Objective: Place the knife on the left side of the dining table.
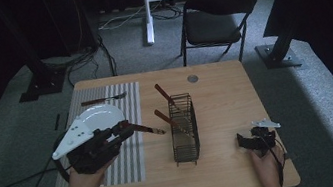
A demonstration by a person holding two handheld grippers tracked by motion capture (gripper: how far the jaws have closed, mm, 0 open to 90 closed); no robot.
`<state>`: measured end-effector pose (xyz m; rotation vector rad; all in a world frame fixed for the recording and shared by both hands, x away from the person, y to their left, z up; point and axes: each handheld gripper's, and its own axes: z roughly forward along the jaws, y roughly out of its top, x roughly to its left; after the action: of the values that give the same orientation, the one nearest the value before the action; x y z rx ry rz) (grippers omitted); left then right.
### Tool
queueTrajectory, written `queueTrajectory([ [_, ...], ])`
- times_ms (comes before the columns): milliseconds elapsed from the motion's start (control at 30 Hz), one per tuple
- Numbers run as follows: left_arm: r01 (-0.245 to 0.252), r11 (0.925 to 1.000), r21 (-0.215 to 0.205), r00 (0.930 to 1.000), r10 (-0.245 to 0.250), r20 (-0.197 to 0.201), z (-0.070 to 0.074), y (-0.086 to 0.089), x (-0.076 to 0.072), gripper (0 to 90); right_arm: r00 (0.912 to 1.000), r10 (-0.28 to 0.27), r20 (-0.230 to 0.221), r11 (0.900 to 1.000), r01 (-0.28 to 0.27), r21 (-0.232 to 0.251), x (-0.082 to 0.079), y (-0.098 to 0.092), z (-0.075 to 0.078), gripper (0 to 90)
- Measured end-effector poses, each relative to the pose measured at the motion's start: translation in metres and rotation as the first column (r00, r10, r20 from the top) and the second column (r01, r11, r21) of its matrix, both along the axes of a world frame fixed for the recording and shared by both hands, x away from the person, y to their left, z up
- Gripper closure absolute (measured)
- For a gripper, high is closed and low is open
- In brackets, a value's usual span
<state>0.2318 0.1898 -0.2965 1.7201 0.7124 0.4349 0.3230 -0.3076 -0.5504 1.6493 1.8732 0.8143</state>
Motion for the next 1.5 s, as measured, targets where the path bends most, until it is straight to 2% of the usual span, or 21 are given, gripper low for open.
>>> queueTrajectory([
  [133,-0.043,0.9991,0.002,0.9988,0.043,-0.022,-0.008,0.017,0.000,75.4,1.0000,0.000,0.000,1.000,0.000,0.000,0.000,0.000,0.000,11.9],
  [233,-0.070,0.9973,0.022,0.9967,0.071,-0.041,-0.019,0.028,0.001,75.4,1.0000,0.000,0.000,1.000,0.000,0.000,0.000,0.000,0.000,11.9],
  [367,-0.102,0.9944,0.028,0.9903,0.104,-0.092,-0.038,0.045,0.008,75.4,1.0000,0.000,0.000,1.000,0.000,0.000,0.000,0.000,0.000,11.9],
  [467,-0.131,0.9911,0.028,0.9822,0.133,-0.133,-0.056,0.057,0.013,75.4,1.0000,0.000,0.000,1.000,0.000,0.000,0.000,0.000,0.000,11.9],
  [600,-0.164,0.9857,0.036,0.9675,0.168,-0.189,-0.079,0.069,0.020,75.4,1.0000,0.000,0.000,1.000,0.000,0.000,0.000,0.000,0.000,11.9],
  [700,-0.179,0.9832,0.037,0.9584,0.182,-0.220,-0.092,0.075,0.024,75.4,1.0000,0.000,-0.001,1.000,0.000,-0.001,0.000,0.000,0.000,11.9],
  [767,-0.181,0.9831,0.030,0.9554,0.183,-0.232,-0.098,0.078,0.026,75.4,1.0000,0.000,-0.001,1.000,0.000,-0.001,0.000,0.000,0.000,11.9],
  [800,-0.181,0.9826,0.041,0.9526,0.186,-0.241,-0.101,0.079,0.028,75.4,1.0000,0.000,-0.001,1.000,0.000,-0.001,0.000,0.000,0.000,11.9],
  [900,-0.186,0.9814,0.047,0.9509,0.192,-0.243,-0.105,0.078,0.030,75.4,1.0000,0.000,-0.001,1.000,0.000,-0.001,0.000,0.000,0.000,11.9],
  [933,-0.189,0.9805,0.053,0.9462,0.196,-0.257,-0.110,0.079,0.034,75.4,1.0000,0.000,-0.001,1.000,0.000,-0.001,0.000,0.000,0.000,11.9],
  [1033,-0.192,0.9802,0.049,0.9396,0.198,-0.279,-0.117,0.080,0.039,75.4,1.0000,0.000,-0.001,1.000,0.000,-0.001,0.000,0.000,0.000,11.9],
  [1067,-0.198,0.9782,0.061,0.9374,0.208,-0.280,-0.118,0.080,0.040,75.4,1.0000,0.000,-0.001,1.000,0.000,-0.001,0.000,0.000,0.000,11.9],
  [1167,-0.201,0.9775,0.063,0.9324,0.211,-0.293,-0.125,0.081,0.042,75.4,1.0000,0.000,-0.001,1.000,0.000,0.000,0.000,0.000,0.000,11.9],
  [1333,-0.214,0.9762,0.035,0.9231,0.214,-0.320,-0.128,0.087,0.043,75.2,1.0000,-0.001,-0.001,1.000,0.001,0.000,0.000,0.000,0.000,11.9],
  [1367,-0.219,0.9753,0.029,0.9181,0.216,-0.332,-0.128,0.089,0.042,75.1,1.0000,0.000,-0.001,1.000,0.000,0.000,0.000,0.000,0.000,11.9],
  [1433,-0.220,0.9750,0.031,0.9166,0.217,-0.336,-0.129,0.091,0.041,74.6,1.0000,0.000,-0.001,1.000,0.000,0.000,0.000,0.000,0.000,11.9],
  [1500,-0.234,0.9718,0.031,0.9104,0.230,-0.344,-0.131,0.093,0.040,74.6,1.0000,-0.001,-0.001,1.000,0.001,0.000,0.000,0.000,0.000,11.9],
])
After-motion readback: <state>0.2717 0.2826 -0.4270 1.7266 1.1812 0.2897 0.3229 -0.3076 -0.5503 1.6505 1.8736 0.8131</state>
